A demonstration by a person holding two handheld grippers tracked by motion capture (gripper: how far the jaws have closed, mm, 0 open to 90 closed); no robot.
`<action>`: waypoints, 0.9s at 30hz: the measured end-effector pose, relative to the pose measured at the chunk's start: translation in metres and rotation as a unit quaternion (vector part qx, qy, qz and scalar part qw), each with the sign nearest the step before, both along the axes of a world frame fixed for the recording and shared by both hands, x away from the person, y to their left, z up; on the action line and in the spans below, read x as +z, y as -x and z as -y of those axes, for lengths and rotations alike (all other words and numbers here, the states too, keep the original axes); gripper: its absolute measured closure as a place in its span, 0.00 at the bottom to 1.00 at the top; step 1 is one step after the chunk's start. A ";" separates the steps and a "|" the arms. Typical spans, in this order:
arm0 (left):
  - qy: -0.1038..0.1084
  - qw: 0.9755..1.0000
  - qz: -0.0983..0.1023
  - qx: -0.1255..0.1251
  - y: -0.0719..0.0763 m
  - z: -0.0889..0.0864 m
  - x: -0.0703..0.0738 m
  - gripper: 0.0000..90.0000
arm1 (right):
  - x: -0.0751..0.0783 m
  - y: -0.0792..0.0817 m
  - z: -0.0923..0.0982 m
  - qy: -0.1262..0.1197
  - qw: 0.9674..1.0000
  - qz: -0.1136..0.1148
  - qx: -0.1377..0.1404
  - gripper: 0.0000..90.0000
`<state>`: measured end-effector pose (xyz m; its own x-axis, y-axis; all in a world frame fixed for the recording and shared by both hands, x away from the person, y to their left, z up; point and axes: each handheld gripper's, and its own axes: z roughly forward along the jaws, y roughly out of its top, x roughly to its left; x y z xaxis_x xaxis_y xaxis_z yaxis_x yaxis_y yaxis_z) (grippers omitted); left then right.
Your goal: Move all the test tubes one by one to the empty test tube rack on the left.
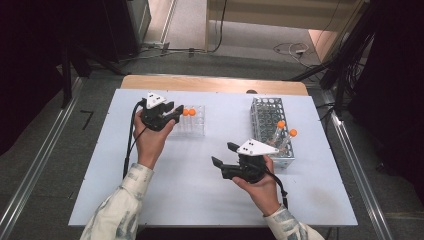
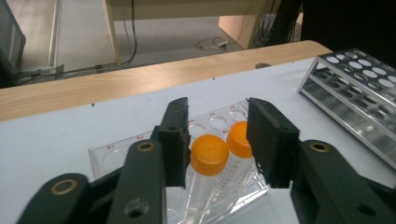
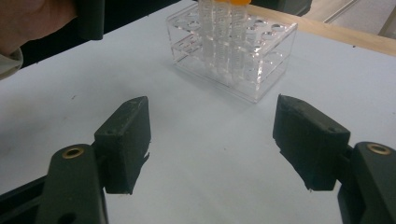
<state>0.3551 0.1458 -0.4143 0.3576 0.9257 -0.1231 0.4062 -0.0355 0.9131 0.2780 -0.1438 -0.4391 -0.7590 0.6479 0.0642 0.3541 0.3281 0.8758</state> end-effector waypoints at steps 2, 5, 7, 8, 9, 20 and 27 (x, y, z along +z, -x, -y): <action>0.011 1.000 -0.001 -0.003 0.004 -0.001 0.002 0.55 | 0.000 0.000 0.002 0.000 1.000 0.001 -0.002 0.29; 0.015 1.000 -0.005 -0.007 0.012 -0.001 0.003 0.45 | 0.000 -0.001 0.007 0.002 1.000 0.003 -0.007 0.29; 0.021 1.000 -0.014 -0.017 0.018 -0.002 0.001 0.42 | 0.000 -0.002 0.011 0.002 1.000 0.001 -0.012 0.29; 0.021 0.999 -0.014 -0.019 0.022 -0.002 0.000 0.41 | -0.001 -0.002 0.013 0.002 1.000 -0.001 -0.014 0.29; 0.021 0.999 -0.013 -0.020 0.025 -0.001 -0.002 0.39 | -0.001 -0.001 0.015 0.003 1.000 -0.001 -0.017 0.29; 0.048 0.998 -0.025 -0.029 0.049 -0.001 -0.019 0.24 | 0.000 -0.001 0.050 -0.002 0.999 -0.001 -0.053 0.29; 0.050 0.998 -0.024 -0.029 0.057 -0.001 -0.020 0.21 | -0.001 0.001 0.075 -0.007 0.997 -0.005 -0.079 0.29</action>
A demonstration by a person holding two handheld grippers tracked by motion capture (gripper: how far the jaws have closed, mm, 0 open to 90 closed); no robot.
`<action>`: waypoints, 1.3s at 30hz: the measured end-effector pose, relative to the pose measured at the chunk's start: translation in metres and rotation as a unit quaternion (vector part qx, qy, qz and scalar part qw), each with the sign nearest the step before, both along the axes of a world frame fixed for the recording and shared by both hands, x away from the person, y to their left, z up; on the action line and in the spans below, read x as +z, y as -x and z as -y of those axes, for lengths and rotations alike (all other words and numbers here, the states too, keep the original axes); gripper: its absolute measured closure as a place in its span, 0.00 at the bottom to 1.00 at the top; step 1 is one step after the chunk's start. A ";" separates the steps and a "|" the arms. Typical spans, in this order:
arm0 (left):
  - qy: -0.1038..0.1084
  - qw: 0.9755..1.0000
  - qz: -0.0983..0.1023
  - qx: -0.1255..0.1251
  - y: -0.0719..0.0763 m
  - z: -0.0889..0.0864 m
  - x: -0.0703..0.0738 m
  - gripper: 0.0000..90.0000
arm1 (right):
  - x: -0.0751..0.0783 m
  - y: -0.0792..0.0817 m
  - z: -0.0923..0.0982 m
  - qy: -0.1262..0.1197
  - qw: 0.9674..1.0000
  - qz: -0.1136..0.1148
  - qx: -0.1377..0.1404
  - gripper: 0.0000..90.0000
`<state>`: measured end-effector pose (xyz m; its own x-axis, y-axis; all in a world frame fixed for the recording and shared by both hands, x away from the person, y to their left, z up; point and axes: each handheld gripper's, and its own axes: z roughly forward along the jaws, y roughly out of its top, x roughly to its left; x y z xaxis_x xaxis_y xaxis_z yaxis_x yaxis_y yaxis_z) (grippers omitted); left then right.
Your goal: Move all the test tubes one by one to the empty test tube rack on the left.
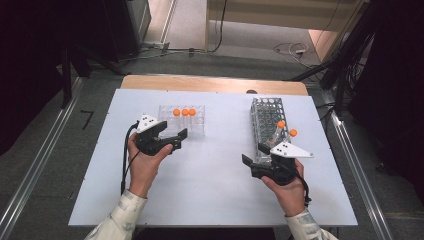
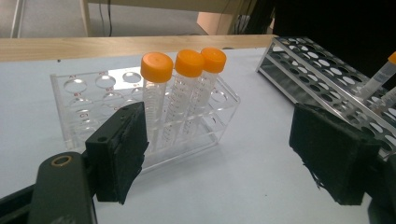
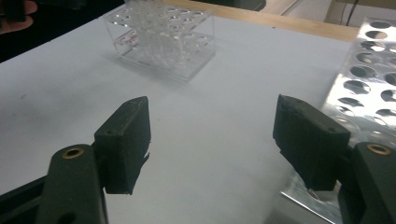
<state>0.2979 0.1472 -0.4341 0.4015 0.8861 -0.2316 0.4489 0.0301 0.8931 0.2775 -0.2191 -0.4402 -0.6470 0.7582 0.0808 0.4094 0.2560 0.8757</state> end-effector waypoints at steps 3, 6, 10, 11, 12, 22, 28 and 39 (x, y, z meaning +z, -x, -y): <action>-0.001 1.000 -0.001 -0.005 0.004 -0.003 -0.001 0.20 | -0.002 0.001 0.010 -0.001 1.000 -0.002 -0.010 0.29; -0.002 1.000 -0.003 -0.001 0.008 -0.006 -0.004 0.20 | -0.003 0.001 0.020 -0.001 1.000 -0.004 -0.021 0.29; -0.001 1.000 -0.002 0.004 0.010 -0.008 -0.004 0.20 | -0.003 0.003 0.032 -0.002 0.999 -0.005 -0.034 0.29; 0.000 1.000 -0.001 0.003 0.010 -0.008 -0.004 0.20 | -0.004 0.003 0.035 -0.002 0.999 -0.004 -0.037 0.29; 0.000 1.000 0.000 0.003 0.010 -0.008 -0.004 0.20 | -0.004 0.003 0.038 -0.001 0.999 -0.004 -0.042 0.29; 0.003 1.000 0.001 0.000 0.011 -0.008 -0.004 0.20 | -0.006 -0.001 0.065 -0.002 0.996 0.001 -0.088 0.30; 0.001 1.000 -0.001 -0.002 0.011 -0.008 -0.004 0.20 | -0.009 -0.004 0.071 0.003 0.994 0.000 -0.107 0.30; -0.001 1.000 -0.003 -0.007 0.010 -0.005 -0.006 0.21 | -0.015 -0.023 0.085 0.004 0.989 0.011 -0.151 0.38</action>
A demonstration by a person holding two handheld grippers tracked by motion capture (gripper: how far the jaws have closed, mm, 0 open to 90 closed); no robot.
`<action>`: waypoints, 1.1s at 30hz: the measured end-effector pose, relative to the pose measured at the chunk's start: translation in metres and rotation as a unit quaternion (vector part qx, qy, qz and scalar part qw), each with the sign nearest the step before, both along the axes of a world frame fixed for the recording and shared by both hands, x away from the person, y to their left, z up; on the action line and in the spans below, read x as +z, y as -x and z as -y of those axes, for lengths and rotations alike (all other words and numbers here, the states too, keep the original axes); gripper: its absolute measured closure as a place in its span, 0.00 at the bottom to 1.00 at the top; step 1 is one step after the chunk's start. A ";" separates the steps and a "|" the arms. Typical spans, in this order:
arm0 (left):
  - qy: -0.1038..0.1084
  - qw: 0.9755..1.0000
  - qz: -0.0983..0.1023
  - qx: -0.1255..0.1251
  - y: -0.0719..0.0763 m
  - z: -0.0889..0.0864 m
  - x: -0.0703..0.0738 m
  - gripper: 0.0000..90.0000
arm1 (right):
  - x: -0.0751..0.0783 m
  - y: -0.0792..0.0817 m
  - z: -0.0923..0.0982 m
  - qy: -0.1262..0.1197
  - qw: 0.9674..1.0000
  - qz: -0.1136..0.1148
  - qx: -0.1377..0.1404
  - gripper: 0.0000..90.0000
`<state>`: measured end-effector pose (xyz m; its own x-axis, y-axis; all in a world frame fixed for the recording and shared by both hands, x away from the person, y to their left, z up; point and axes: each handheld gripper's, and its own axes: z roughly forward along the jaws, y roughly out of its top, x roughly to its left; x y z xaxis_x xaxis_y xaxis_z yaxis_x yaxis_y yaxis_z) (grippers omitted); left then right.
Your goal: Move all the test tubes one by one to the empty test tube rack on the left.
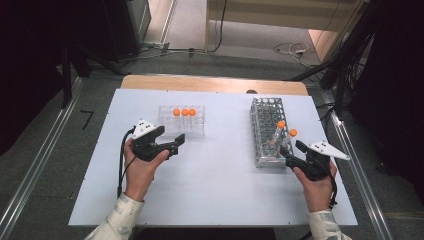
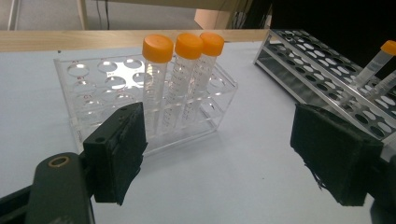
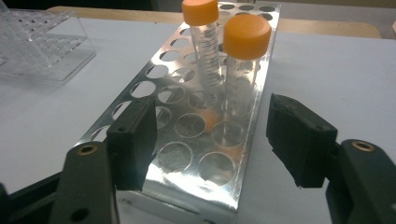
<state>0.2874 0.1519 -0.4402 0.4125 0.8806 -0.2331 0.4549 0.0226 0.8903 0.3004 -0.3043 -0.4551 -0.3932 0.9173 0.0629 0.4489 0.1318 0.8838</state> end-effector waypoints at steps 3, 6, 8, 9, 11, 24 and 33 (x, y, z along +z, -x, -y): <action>-0.001 1.000 0.000 0.000 0.000 0.001 0.000 0.21 | -0.001 -0.007 0.000 0.002 1.000 0.004 -0.006 0.42; 0.000 1.000 0.001 0.000 0.000 0.001 0.000 0.21 | -0.002 -0.014 -0.001 0.002 1.000 0.009 -0.011 0.48; 0.000 1.000 0.000 -0.001 0.000 0.001 0.000 0.21 | -0.004 -0.018 -0.001 0.002 1.000 0.010 -0.012 0.53; 0.000 1.000 0.000 -0.002 0.000 0.001 0.000 0.21 | -0.005 -0.020 -0.001 0.002 1.000 0.009 -0.013 0.55; -0.002 1.000 0.000 -0.001 -0.001 0.001 -0.001 0.21 | -0.006 -0.021 -0.001 0.003 1.000 0.009 -0.013 0.58; -0.001 1.000 -0.002 -0.004 -0.001 0.002 -0.002 0.21 | -0.008 -0.026 -0.002 0.005 1.000 0.017 -0.011 0.73; -0.002 1.000 -0.001 -0.005 0.000 0.003 -0.002 0.22 | -0.007 -0.027 -0.001 0.005 1.000 0.019 -0.012 0.79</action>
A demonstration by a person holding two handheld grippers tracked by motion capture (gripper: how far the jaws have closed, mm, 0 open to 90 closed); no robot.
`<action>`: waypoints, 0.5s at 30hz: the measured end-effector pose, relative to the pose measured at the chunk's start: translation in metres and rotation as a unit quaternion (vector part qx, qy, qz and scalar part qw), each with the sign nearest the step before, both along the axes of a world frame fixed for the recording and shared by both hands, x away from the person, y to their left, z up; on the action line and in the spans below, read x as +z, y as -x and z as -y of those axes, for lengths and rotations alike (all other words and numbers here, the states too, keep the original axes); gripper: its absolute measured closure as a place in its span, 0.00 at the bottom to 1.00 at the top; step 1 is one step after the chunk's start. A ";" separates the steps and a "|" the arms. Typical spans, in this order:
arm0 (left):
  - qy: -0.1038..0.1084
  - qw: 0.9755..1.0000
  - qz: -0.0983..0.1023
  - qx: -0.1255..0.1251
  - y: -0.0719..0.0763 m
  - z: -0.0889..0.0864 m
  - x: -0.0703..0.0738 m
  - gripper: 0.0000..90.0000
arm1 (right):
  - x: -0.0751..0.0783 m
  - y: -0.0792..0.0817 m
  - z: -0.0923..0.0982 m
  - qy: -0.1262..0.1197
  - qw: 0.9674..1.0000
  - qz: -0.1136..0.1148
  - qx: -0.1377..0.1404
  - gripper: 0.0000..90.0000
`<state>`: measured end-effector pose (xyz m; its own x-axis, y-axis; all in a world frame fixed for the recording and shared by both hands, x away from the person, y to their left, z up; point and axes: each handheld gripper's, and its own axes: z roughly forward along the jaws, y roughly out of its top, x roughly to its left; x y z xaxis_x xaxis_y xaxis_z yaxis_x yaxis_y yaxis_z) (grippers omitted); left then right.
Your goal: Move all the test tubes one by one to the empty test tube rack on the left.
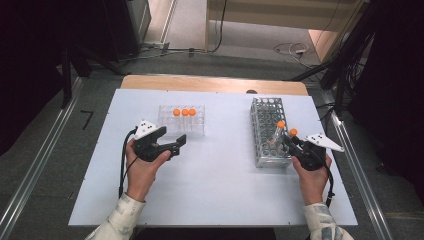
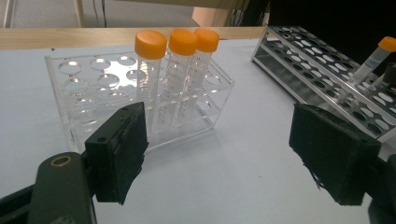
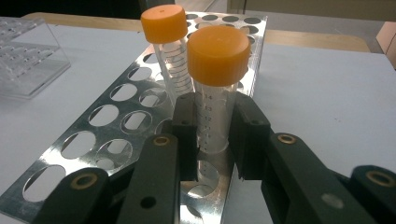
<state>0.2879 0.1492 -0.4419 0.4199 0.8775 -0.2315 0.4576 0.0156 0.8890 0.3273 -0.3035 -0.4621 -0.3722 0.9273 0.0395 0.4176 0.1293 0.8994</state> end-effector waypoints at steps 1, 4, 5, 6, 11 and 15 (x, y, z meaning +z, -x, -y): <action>0.000 1.000 0.000 0.000 0.000 0.000 0.000 0.22 | 0.001 0.000 0.000 0.000 1.000 0.001 0.000 0.79; 0.000 1.000 0.000 0.001 0.000 0.000 0.000 0.21 | 0.006 0.002 0.001 -0.002 1.000 0.008 0.001 0.79; -0.001 1.000 0.000 0.001 0.000 0.000 0.000 0.21 | 0.008 0.003 0.000 -0.003 1.000 0.009 0.000 0.79; -0.001 1.000 0.000 0.001 0.000 0.000 0.000 0.21 | 0.010 0.004 0.000 -0.002 1.000 0.013 0.000 0.79; -0.003 1.000 -0.001 0.000 0.000 0.001 0.000 0.21 | 0.021 0.009 0.001 -0.005 1.000 0.029 0.002 0.79; -0.004 1.000 -0.001 -0.002 0.000 0.001 0.000 0.21 | 0.030 0.013 0.002 -0.003 0.999 0.042 0.001 0.79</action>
<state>0.2878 0.1479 -0.4423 0.4234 0.8775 -0.2255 0.4601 0.0061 0.8879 0.3138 -0.3057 -0.4317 -0.3757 0.9266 0.0147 0.3413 0.1237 0.9318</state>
